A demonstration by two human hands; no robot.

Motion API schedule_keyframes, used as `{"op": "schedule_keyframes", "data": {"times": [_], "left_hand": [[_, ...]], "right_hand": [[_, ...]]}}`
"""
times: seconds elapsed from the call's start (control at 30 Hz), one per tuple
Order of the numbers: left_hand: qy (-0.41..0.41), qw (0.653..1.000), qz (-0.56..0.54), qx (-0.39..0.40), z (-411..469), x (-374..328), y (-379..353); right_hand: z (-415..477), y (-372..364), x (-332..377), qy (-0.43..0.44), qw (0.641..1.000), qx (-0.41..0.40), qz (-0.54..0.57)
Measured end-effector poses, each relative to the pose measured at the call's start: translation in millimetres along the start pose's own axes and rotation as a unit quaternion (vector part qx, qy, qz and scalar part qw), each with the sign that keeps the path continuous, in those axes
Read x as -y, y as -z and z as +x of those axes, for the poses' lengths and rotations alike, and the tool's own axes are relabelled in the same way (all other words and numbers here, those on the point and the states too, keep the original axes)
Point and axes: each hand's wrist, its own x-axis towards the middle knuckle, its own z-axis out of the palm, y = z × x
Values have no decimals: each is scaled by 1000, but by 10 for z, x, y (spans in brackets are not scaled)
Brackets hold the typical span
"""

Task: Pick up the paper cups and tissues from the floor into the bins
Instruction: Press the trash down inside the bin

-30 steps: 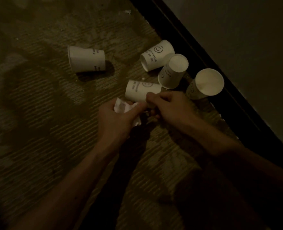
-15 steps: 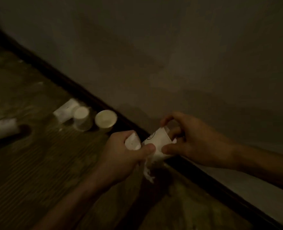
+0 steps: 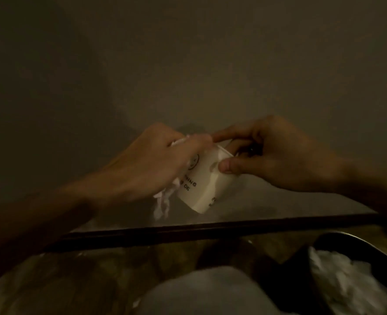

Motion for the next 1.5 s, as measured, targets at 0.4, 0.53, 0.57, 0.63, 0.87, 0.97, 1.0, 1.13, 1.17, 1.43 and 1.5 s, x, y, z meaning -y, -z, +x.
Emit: {"op": "schedule_keyframes", "data": {"times": [0.4, 0.53, 0.57, 0.63, 0.87, 0.97, 1.0, 1.13, 1.17, 1.43, 1.5], "left_hand": [[-95, 964, 141, 202, 170, -1723, -2266], [-33, 966, 100, 237, 65, -1653, -2810], [-27, 964, 99, 246, 57, -1612, -2915], [-18, 961, 93, 261, 107, -1570, -3079], [-1, 956, 38, 291, 164, -1475, -3440], [1, 951, 33, 306, 147, -1389, -3561], [-1, 952, 28, 305, 157, -1371, -3594], [14, 955, 51, 290, 191, -1211, -3712], [32, 954, 61, 293, 192, -1149, -3743], [82, 922, 181, 331, 28, -575, -4071], [79, 907, 211, 356, -38, -453, -4121]], "right_hand": [[-2892, 945, -966, -203, 957, -181, -97], [-3375, 505, -1387, -261, 956, -70, -117], [-3440, 343, -1492, -268, 956, -47, -107], [-3494, 76, -1697, -282, 955, -11, -93], [-3471, -411, -2069, -275, 959, 56, -44], [-3435, -261, -2090, -238, 971, 14, 10], [-3430, -154, -2067, -232, 969, -56, 64], [-3401, 121, -2054, -248, 886, -240, 311], [-3381, 125, -2075, -250, 885, -246, 305], [-3280, -204, -2330, -306, 937, -130, 105], [-3281, -306, -2384, -304, 944, -103, 76]]}}
